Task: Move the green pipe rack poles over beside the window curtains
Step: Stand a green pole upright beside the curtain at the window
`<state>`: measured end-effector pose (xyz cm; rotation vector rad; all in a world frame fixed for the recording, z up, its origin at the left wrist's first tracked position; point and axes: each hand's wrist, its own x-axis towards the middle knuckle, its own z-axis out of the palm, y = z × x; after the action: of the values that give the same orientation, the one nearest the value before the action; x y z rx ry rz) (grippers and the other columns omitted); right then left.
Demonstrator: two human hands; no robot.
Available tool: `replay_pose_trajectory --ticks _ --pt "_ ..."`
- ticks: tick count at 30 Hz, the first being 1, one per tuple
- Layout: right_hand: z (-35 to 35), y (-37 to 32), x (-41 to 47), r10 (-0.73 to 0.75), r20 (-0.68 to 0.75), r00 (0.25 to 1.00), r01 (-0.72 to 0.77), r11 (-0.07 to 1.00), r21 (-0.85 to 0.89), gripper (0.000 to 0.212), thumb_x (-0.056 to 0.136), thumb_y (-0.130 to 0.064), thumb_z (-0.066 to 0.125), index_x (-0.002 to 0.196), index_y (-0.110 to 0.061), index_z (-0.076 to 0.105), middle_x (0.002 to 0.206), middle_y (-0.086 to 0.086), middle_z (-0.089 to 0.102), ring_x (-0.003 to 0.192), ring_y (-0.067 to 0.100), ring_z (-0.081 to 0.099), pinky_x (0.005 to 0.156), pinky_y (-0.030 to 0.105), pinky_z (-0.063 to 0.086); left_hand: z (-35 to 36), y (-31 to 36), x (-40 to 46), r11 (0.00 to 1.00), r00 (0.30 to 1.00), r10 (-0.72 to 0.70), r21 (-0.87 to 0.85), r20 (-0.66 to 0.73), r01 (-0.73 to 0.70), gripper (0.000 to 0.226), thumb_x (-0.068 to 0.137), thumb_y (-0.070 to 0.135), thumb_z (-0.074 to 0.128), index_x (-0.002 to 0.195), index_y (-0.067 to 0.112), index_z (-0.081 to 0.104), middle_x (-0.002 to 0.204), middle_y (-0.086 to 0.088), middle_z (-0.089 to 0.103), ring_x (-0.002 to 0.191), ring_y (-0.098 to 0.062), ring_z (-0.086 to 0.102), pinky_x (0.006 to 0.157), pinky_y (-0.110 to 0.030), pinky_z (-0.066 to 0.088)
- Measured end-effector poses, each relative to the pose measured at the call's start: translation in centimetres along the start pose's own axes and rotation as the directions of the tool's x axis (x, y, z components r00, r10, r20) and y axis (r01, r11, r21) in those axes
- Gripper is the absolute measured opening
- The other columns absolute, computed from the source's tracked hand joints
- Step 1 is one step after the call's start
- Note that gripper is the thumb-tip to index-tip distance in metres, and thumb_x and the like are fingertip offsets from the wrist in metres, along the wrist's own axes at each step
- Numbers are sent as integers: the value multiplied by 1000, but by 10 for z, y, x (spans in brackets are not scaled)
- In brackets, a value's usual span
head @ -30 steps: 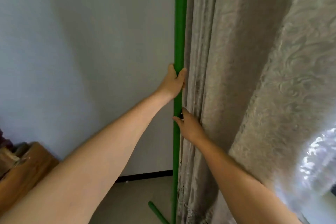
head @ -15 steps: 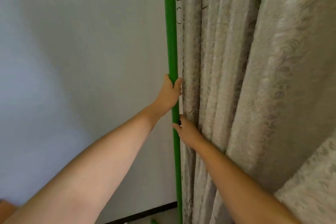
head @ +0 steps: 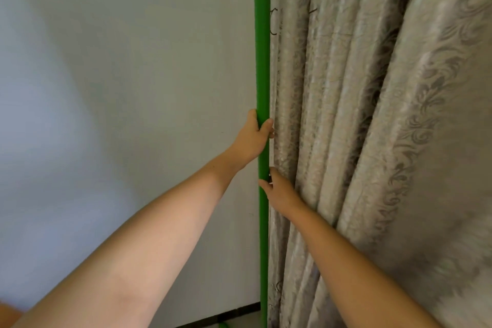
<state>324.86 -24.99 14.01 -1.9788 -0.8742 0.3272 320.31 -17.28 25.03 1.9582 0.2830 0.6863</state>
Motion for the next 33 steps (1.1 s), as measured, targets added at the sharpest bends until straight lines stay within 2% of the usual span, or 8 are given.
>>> replay_pose_trajectory --ticks 3,6,11,16,19,25,29,33 --pt "-4 1 -7 24 10 1000 -24 999 38 38 93 -26 43 128 -10 39 128 15 52 104 25 53 79 29 41 6 6 -7 1000 999 -13 -10 -35 13 15 96 24 36 102 10 38 81 0 54 70 -7 52 51 -7 42" --pt "-8 -1 -17 17 49 999 -22 995 101 46 92 -26 47 134 -14 34 130 14 50 100 19 50 80 27 41 3 13 -15 997 995 -81 11 -54 81 23 95 26 38 111 9 39 91 -4 55 80 -14 53 70 -24 47" --pt "-18 -10 -54 -64 41 997 54 976 212 58 88 -30 53 139 -23 25 144 8 38 130 22 39 103 37 36 -4 22 -72 986 988 -151 70 -39 154 47 94 31 39 137 20 24 122 -3 47 111 -16 47 99 -34 40" --pt "-12 -11 -128 -259 138 956 189 904 384 56 88 -29 53 136 -35 25 137 -4 41 125 10 40 103 30 33 -20 8 -188 981 959 -137 96 -249 166 35 92 30 43 126 31 37 118 -4 57 115 -20 52 105 -44 40" --pt "1 -1 -183 -367 303 880 224 881 416 55 88 -27 54 133 -40 26 130 -13 42 120 4 43 98 25 34 -21 3 -298 968 886 -200 57 -419 245 27 84 40 44 110 46 41 108 5 58 118 -19 52 106 -47 38" --pt "38 43 -296 -394 701 594 137 908 395 58 77 -45 53 128 -52 25 128 -26 42 124 -3 40 106 28 34 44 20 -516 858 557 -381 -57 -738 511 34 85 47 42 117 37 43 104 13 62 103 -1 57 91 -23 46" --pt "54 70 -364 -335 856 394 2 931 364 54 82 -23 57 125 -43 31 125 -20 46 121 0 44 103 26 39 129 43 -632 769 151 -462 -310 -874 559 27 80 50 50 107 50 48 101 17 63 95 1 60 87 -26 49" --pt "56 92 -421 -344 910 229 12 936 351 52 85 -11 55 116 -47 34 125 -17 48 111 -10 50 90 17 41 204 67 -702 713 -203 -399 -442 -894 545 30 74 40 50 91 63 53 90 -5 67 85 -2 63 75 -16 51"
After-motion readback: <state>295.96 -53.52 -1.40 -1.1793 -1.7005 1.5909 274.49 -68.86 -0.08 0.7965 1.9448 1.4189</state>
